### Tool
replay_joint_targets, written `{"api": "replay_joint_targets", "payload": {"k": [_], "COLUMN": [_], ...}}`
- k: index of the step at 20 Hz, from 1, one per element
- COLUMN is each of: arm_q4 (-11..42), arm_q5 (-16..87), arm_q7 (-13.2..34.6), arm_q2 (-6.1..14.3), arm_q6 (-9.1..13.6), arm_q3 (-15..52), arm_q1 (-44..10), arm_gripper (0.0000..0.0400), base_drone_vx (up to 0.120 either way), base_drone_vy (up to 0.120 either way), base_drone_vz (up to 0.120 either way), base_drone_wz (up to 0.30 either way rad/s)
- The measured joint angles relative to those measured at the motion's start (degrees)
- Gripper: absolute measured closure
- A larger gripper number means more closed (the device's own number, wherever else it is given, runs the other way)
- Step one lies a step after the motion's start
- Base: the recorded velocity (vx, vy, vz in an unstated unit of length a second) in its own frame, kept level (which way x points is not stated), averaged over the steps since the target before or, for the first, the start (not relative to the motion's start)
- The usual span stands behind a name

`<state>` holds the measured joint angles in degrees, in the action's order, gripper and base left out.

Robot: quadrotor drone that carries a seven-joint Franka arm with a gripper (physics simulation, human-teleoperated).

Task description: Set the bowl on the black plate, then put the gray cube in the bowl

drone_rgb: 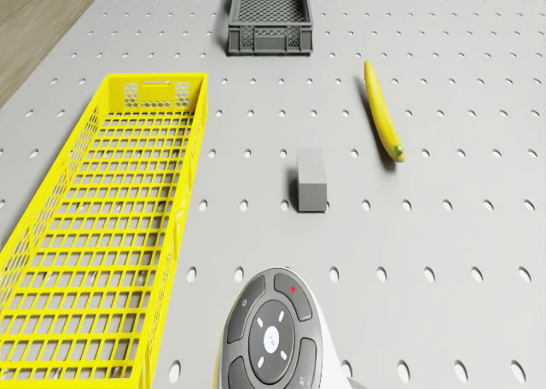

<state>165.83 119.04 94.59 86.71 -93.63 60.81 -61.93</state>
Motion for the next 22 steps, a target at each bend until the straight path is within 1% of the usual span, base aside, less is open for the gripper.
{"api": "replay_joint_targets", "payload": {"k": [2,5,7,10,14,18,22], "arm_q4": [0.02,0.05,0.06,0.08,0.11,0.13,0.15], "arm_q5": [0.06,0.15,0.21,0.30,0.42,0.53,0.64], "arm_q7": [-0.06,-0.16,-0.22,-0.31,-0.42,-0.52,-0.62], "arm_q2": [-0.14,-0.34,-0.47,-0.65,-0.89,-1.11,-1.32], "arm_q6": [0.14,0.34,0.46,0.64,0.87,1.09,1.29], "arm_q3": [-0.03,-0.08,-0.11,-0.16,-0.23,-0.30,-0.36], "arm_q1": [0.09,0.21,0.29,0.41,0.55,0.68,0.81], "arm_gripper": [0.0003,0.0002,0.0001,0.0000,0.0000,0.0000,0.0000], "base_drone_vx": [0.120,0.120,0.120,0.120,0.120,0.120,0.120], "base_drone_vy": [-0.100,0.000,0.000,0.000,0.000,-0.120,0.000], "base_drone_vz": [0.000,0.000,-0.100,-0.013,-0.120,-0.110,0.000], "base_drone_wz": [0.000,0.000,0.000,0.000,0.000,0.000,0.000]}}
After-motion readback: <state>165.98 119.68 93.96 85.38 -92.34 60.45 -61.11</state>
